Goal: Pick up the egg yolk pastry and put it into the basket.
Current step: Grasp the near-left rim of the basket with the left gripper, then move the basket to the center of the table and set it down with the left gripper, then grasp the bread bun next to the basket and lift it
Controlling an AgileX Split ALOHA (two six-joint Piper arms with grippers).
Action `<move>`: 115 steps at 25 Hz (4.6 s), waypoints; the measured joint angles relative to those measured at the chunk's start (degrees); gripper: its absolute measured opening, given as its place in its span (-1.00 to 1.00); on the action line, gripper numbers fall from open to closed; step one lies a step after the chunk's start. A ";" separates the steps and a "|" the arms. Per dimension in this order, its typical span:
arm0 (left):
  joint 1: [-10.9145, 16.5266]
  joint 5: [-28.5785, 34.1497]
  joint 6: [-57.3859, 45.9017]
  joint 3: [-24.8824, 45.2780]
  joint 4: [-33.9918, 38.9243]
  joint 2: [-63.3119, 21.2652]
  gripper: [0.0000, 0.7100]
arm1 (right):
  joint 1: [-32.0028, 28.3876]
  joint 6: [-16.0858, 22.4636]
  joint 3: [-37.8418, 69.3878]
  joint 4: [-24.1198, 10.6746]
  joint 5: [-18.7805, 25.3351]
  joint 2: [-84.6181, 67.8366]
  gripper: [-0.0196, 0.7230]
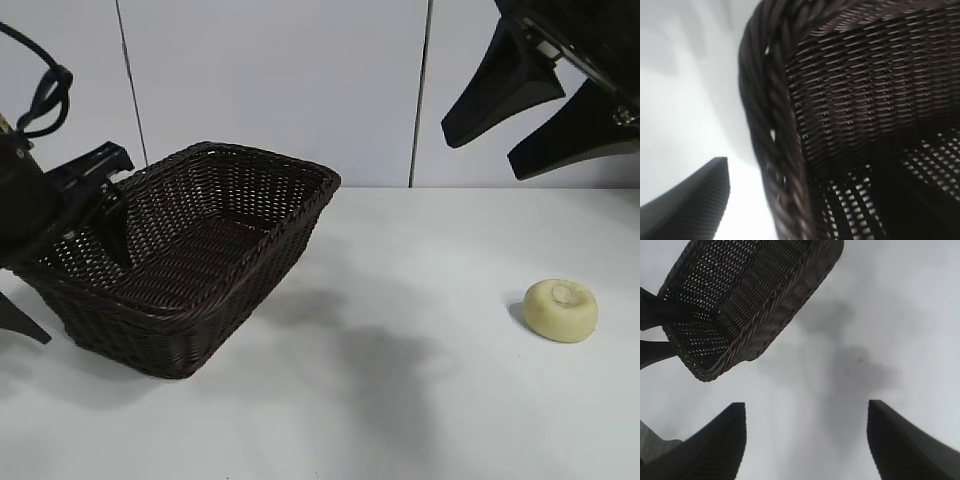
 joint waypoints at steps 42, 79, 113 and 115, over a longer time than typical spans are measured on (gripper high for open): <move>5.25 13.16 35.45 -11.91 -17.91 -2.72 -0.72 | 0.00 0.00 0.00 -0.07 0.21 0.00 0.39; 6.01 24.45 74.65 -27.92 -21.65 15.45 -0.72 | 0.00 0.00 0.00 -0.20 1.16 0.00 0.39; 6.17 43.48 71.73 -50.32 -0.99 16.07 0.68 | 0.00 0.00 0.00 -0.20 1.73 0.00 0.39; 6.92 43.55 71.36 -50.32 0.99 16.07 0.68 | 0.00 0.00 0.00 -0.20 1.73 0.00 0.39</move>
